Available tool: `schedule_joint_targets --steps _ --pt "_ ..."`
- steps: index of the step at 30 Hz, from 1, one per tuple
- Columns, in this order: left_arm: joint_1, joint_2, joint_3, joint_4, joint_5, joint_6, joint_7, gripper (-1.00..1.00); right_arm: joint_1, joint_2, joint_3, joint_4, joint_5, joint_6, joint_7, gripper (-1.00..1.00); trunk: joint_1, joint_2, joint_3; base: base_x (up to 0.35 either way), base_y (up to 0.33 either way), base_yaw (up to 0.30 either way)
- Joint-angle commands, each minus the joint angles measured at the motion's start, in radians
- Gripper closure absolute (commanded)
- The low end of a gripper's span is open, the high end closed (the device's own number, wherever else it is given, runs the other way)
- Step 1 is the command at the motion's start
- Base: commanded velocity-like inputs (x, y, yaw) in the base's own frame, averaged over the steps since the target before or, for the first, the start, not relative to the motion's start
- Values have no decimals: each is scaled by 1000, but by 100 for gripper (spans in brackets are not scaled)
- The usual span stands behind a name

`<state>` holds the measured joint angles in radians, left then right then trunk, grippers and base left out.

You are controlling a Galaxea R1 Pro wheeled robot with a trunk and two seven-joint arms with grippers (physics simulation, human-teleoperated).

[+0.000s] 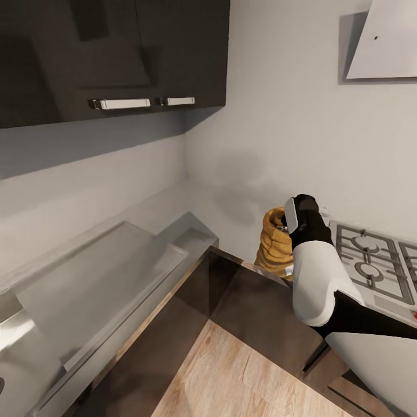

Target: In the kitchen, take the popcorn bag from the countertop, put it into the microwave, and heat it until the popcorn is cooked so the cooked popcorn ends up inside the bag.

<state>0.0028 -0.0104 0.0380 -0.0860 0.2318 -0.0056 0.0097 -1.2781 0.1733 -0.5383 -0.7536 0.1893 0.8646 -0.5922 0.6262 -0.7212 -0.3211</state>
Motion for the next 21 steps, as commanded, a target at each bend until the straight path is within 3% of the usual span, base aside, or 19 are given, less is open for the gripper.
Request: schedule_joint_targets --steps 1,21 --pt "0 0 3 -1 3 -1 1 -100 -1 1 -4 -1 10 7 5 -100 0 -1 -1 0 0 0" --pt "0 0 3 -1 4 -1 2 -100 -1 0 -69 42 8 4 10 -100 0 -1 -1 0 0 0"
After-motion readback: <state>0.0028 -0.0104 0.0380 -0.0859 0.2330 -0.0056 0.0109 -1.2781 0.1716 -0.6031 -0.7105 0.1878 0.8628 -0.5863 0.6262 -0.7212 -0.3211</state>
